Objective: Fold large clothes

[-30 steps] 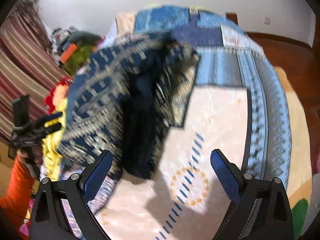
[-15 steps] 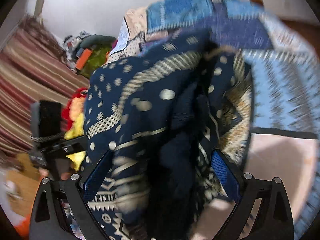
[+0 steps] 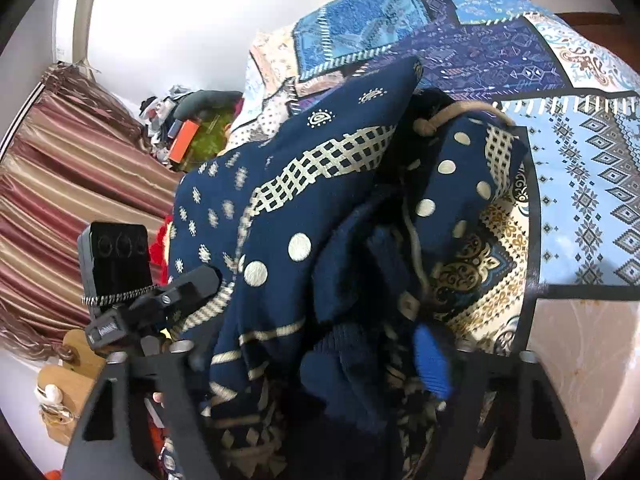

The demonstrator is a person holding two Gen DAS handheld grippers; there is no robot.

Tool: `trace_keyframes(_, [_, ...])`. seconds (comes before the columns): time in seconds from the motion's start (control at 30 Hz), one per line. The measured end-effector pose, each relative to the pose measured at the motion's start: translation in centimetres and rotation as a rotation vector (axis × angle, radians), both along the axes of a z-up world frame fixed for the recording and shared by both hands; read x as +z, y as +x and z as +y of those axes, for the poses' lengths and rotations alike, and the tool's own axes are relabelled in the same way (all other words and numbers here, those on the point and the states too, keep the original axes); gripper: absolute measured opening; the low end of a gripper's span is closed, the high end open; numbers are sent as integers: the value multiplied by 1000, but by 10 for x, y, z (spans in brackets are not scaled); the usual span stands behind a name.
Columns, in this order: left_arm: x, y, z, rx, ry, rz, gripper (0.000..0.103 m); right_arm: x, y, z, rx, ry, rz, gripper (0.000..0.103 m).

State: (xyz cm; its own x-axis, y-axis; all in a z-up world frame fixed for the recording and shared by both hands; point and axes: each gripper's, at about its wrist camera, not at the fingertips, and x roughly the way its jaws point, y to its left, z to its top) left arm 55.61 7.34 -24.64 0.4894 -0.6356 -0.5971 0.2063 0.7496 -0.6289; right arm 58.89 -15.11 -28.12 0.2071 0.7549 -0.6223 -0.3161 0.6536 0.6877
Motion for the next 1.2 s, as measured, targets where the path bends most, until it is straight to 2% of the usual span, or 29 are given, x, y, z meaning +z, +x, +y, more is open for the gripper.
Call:
trace_keyframes(0.07, [13, -15, -2, -12, 52, -28, 44, 12, -10, 6, 22, -25, -25, 53])
trace_keyframes(0.17, [35, -41, 0, -18, 109, -77, 41, 34, -30, 16, 51, -65, -82, 49])
trace_keyframes(0.37, [94, -95, 42, 50, 96, -188, 40, 88, -69, 48, 107, -52, -170, 47])
trace_keyframes(0.5, [128, -119, 74, 100, 128, -267, 40, 123, -88, 87, 135, -33, -229, 46])
trace_keyframes(0.7, [149, -146, 139, 186, 126, -324, 40, 151, -108, 155, 181, -12, -275, 46])
trace_keyframes(0.8, [145, -153, 172, 223, 129, -317, 40, 149, -109, 192, 195, -19, -271, 46])
trace_keyframes(0.9, [129, -150, 206, 266, 106, -270, 40, 132, -103, 225, 196, -17, -224, 46])
trace_keyframes(1.1, [68, -112, 257, 334, 87, -152, 40, 71, -73, 282, 187, -60, -122, 46])
trace_keyframes(1.2, [28, -79, 276, 340, 74, -65, 40, 38, -45, 303, 177, -137, -107, 46])
